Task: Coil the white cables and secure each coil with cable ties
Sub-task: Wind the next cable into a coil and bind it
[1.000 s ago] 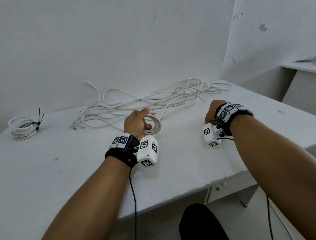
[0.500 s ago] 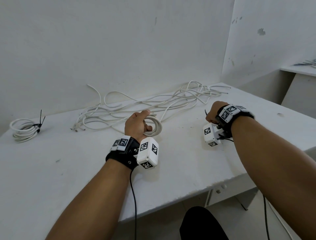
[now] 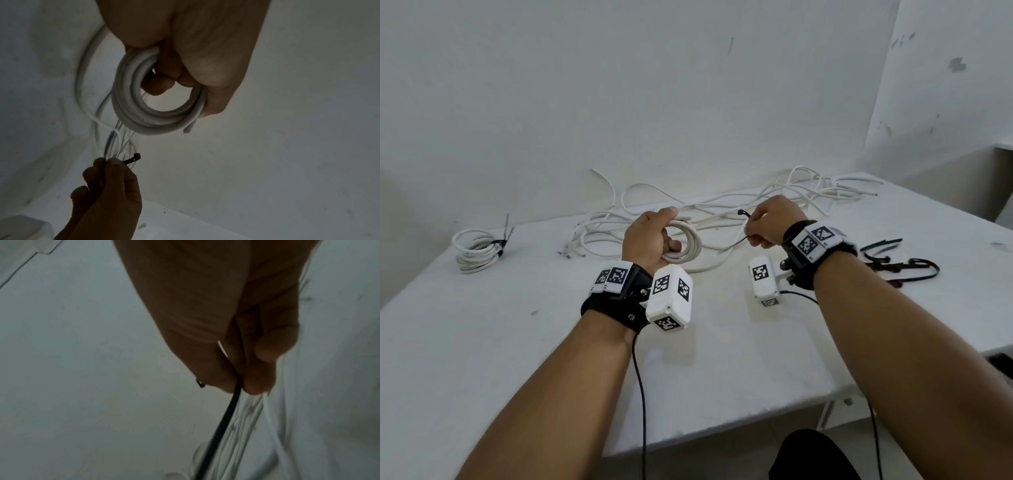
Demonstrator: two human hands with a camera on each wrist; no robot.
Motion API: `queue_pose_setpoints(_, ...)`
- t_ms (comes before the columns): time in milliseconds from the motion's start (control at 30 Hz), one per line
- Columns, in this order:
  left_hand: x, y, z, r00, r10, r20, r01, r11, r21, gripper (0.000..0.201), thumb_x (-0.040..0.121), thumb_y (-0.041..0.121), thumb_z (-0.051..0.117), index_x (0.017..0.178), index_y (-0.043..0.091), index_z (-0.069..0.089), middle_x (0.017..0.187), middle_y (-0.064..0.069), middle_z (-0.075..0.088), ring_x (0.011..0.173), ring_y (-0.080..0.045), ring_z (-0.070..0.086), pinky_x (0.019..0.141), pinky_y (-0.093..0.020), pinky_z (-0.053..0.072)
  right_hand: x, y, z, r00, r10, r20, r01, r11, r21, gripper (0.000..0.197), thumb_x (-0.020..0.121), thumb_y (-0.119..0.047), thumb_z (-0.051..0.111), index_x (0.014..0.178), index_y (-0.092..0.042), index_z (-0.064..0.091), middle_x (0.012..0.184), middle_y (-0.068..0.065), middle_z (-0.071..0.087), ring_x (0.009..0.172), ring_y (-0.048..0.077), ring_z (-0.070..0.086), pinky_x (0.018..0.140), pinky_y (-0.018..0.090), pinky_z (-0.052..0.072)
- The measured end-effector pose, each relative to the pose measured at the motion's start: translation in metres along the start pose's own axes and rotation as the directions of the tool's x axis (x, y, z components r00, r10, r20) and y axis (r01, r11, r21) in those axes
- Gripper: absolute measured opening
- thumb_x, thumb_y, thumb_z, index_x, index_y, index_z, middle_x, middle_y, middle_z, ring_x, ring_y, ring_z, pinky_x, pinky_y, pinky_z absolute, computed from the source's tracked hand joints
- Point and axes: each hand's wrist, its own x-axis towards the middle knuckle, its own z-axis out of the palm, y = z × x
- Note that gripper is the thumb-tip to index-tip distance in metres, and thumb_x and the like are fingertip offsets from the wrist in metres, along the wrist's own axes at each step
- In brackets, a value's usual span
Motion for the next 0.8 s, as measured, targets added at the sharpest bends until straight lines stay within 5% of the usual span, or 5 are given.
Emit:
queue_pose_setpoints(267, 0.01, -0.009, -0.052, 0.998, -0.058, -0.005, 0.058, 0.996, 0.061, 0.041, 0.089, 0.008, 0.065, 0.06, 0.015, 0.037, 0.041, 0.001, 0.034, 0.031, -0.015, 0.036, 0.037, -0.019, 0.034, -0.002, -0.053, 0.091, 0.998, -0.051, -0.046, 0.065, 0.919, 0.389, 0.016, 0.083, 0.0, 0.067, 0.085, -0.01, 0.055, 0.075, 0.016, 0.073, 0.059, 0.022, 0.072, 0.058, 0.035, 0.062)
queue_pose_setpoints(433, 0.008, -0.01, -0.058, 0.998, -0.048, 0.031, 0.047, 0.998, 0.028, 0.039, 0.091, 0.002, 0.059, 0.061, 0.012, 0.036, 0.04, 0.001, 0.046, 0.029, -0.011, 0.034, 0.035, -0.016, 0.031, -0.012, -0.058, 0.123, 0.964, -0.095, 0.25, -0.067, 0.819, 0.569, 0.011, 0.086, 0.0, 0.069, 0.083, -0.006, 0.06, 0.068, 0.012, 0.065, 0.054, 0.018, 0.063, 0.051, 0.025, 0.055)
queue_pose_setpoints(567, 0.009, -0.014, -0.059, 0.998, -0.054, 0.015, 0.054, 0.998, 0.043, 0.033, 0.089, 0.003, 0.063, 0.064, 0.01, 0.043, 0.048, -0.005, 0.055, 0.032, -0.014, 0.043, 0.035, -0.017, 0.036, -0.022, -0.058, 0.119, 0.909, -0.179, 0.377, -0.019, 0.885, 0.466, 0.009, 0.095, -0.013, 0.063, 0.091, -0.007, 0.068, 0.07, 0.004, 0.068, 0.051, 0.007, 0.062, 0.05, 0.016, 0.05)
queue_pose_setpoints(733, 0.009, -0.012, -0.056, 0.998, -0.061, 0.001, 0.061, 0.998, 0.03, 0.011, 0.089, 0.002, 0.061, 0.095, 0.011, 0.061, 0.069, -0.009, 0.066, 0.044, -0.015, 0.057, 0.04, -0.019, 0.043, -0.022, -0.055, 0.116, 0.873, -0.199, 0.446, -0.135, 0.779, 0.612, 0.011, 0.093, -0.007, 0.059, 0.088, -0.008, 0.068, 0.085, 0.015, 0.067, 0.075, 0.026, 0.063, 0.065, 0.031, 0.053)
queue_pose_setpoints(800, 0.008, -0.011, -0.056, 0.999, -0.049, -0.005, 0.049, 0.998, 0.037, 0.011, 0.09, 0.0, 0.059, 0.087, 0.009, 0.066, 0.065, -0.008, 0.066, 0.043, -0.016, 0.054, 0.039, -0.018, 0.041, -0.024, -0.057, 0.117, 0.868, -0.211, 0.45, -0.154, 0.746, 0.648, 0.012, 0.091, 0.001, 0.053, 0.094, -0.006, 0.063, 0.084, 0.015, 0.064, 0.073, 0.026, 0.062, 0.064, 0.032, 0.054)
